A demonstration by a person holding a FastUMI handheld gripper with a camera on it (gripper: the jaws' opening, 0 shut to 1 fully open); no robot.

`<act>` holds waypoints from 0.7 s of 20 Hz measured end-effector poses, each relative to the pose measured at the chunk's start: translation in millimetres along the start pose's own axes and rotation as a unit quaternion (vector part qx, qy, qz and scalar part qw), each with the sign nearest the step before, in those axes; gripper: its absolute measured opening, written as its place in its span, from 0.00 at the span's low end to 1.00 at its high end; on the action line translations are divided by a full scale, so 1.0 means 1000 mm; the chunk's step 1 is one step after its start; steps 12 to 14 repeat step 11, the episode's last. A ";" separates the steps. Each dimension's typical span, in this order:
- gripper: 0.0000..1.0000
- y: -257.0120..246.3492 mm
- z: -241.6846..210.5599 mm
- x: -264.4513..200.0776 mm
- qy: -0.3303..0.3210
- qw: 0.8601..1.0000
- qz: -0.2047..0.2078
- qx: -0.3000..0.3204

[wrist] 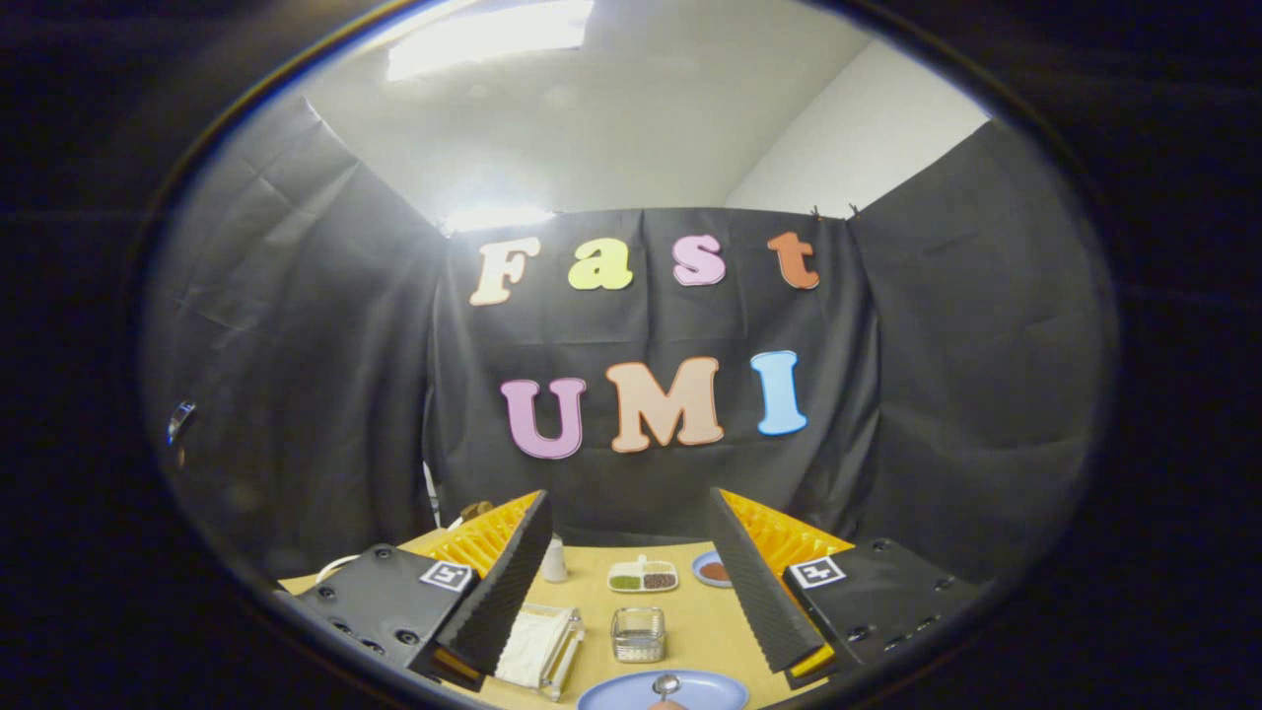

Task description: Take the plate from the dish rack, then take the spoon from the basket and place it into the plate.

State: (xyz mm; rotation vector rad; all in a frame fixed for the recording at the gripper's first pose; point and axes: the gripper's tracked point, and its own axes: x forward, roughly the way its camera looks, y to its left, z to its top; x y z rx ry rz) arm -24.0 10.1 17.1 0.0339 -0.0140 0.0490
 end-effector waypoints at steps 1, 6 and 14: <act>0.99 -0.001 -0.002 -0.001 0.000 1.000 0.000 -0.001; 0.99 -0.003 0.002 0.000 -0.003 1.000 -0.001 -0.001; 0.99 -0.009 0.003 0.001 -0.003 1.000 -0.006 0.004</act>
